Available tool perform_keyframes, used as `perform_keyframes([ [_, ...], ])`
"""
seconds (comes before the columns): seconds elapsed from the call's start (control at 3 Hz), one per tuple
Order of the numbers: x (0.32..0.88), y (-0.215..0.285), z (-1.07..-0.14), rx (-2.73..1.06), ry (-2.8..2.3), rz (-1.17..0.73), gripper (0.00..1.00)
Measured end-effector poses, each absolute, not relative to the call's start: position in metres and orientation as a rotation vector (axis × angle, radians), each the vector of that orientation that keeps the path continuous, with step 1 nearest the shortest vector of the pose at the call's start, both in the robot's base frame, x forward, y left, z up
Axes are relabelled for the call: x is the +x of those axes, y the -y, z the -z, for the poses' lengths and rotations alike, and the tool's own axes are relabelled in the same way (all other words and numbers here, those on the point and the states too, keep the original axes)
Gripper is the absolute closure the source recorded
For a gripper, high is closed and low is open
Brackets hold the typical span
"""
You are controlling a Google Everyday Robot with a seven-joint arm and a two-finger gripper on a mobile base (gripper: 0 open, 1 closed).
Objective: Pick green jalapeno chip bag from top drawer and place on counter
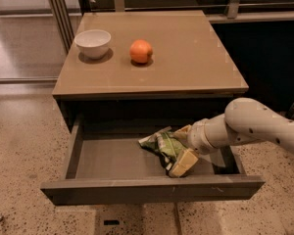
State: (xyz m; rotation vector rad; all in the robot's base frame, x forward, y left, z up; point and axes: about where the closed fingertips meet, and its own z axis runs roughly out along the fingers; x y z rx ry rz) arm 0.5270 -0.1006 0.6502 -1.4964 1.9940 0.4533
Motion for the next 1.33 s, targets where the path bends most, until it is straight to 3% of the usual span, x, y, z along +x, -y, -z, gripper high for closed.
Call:
perform_keyframes([
  [0.67,0.527,0.101,-0.65,-1.497,-1.994,-0.453,0.89],
  [1.0,0.527,0.101,-0.655,-1.497,-1.994,-0.453,1.0],
  [1.33,0.529,0.098,-0.687,-1.535,-2.017,-0.382,1.0],
])
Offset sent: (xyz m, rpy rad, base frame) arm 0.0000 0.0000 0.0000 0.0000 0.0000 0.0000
